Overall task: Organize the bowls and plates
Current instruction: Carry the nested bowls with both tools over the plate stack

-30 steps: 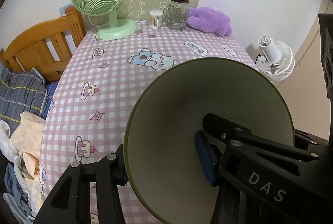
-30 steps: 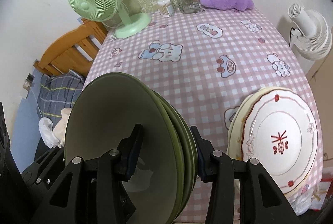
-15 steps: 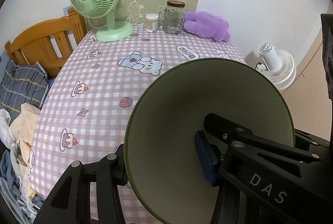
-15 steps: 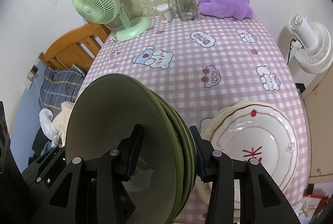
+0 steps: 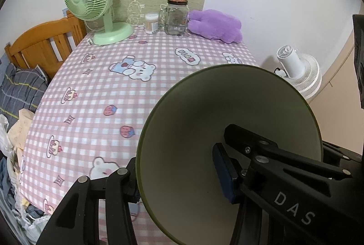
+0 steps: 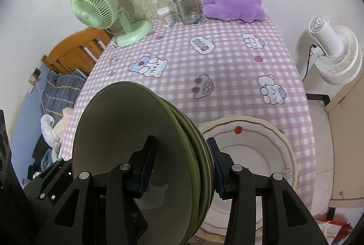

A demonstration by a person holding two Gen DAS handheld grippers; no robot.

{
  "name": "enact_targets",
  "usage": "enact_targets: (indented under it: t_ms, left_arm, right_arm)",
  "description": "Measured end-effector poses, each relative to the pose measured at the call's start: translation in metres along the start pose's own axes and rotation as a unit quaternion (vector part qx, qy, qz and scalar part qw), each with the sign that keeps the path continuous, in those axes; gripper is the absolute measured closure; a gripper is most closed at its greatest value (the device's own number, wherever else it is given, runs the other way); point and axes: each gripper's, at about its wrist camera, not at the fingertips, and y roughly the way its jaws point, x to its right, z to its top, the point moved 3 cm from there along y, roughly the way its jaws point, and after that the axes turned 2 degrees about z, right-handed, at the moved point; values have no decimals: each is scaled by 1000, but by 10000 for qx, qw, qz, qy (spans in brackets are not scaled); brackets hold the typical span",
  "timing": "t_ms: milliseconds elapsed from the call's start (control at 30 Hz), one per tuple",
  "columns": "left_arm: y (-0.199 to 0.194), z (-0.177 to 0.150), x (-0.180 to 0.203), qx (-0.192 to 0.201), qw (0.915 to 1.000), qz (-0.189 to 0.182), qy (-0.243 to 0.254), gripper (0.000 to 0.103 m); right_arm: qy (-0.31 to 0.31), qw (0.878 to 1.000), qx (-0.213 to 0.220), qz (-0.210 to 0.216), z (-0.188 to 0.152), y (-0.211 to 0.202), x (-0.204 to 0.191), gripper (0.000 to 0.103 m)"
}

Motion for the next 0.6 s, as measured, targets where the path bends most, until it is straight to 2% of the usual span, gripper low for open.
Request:
enact_targets:
  t_ms: [600]
  left_arm:
    - [31,-15,62,-344,9990,-170,-243,51]
  right_arm:
    - [-54,9992,-322,-247,-8,0,69,56]
